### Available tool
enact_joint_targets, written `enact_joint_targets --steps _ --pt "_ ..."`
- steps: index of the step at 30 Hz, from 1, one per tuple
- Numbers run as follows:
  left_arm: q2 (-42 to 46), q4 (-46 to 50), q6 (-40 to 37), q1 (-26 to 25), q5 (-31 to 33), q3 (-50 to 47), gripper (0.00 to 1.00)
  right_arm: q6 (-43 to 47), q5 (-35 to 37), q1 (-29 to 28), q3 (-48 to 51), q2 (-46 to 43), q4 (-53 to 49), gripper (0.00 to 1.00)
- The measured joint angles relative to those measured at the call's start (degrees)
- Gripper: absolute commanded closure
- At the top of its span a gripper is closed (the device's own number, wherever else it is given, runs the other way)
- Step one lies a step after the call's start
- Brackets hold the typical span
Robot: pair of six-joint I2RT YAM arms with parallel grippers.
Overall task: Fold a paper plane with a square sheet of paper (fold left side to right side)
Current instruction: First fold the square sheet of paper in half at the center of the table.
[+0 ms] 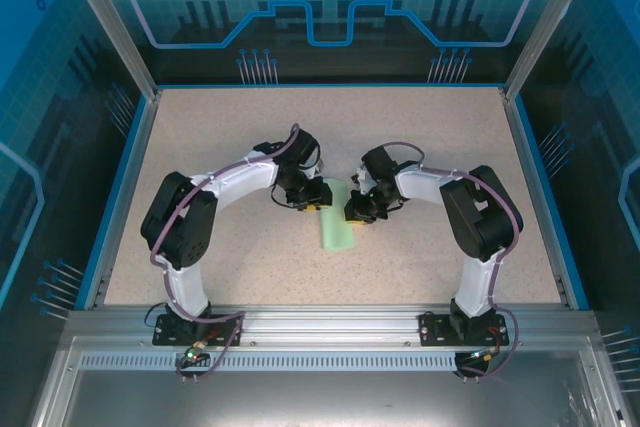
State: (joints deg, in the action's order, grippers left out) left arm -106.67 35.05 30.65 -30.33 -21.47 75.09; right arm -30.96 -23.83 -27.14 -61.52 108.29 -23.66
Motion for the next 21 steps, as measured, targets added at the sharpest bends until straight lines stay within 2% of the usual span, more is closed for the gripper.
enact_joint_targets --steps 7,21 --pt "-4.5 -3.9 0.5 -1.2 -5.2 0.0 0.73 0.2 0.0 0.0 -0.4 0.1 -0.6 0.85" --pt "-7.4 -3.8 -0.8 0.0 -1.9 -2.6 0.75 1.3 0.7 -0.2 -1.6 0.8 -2.3 0.85"
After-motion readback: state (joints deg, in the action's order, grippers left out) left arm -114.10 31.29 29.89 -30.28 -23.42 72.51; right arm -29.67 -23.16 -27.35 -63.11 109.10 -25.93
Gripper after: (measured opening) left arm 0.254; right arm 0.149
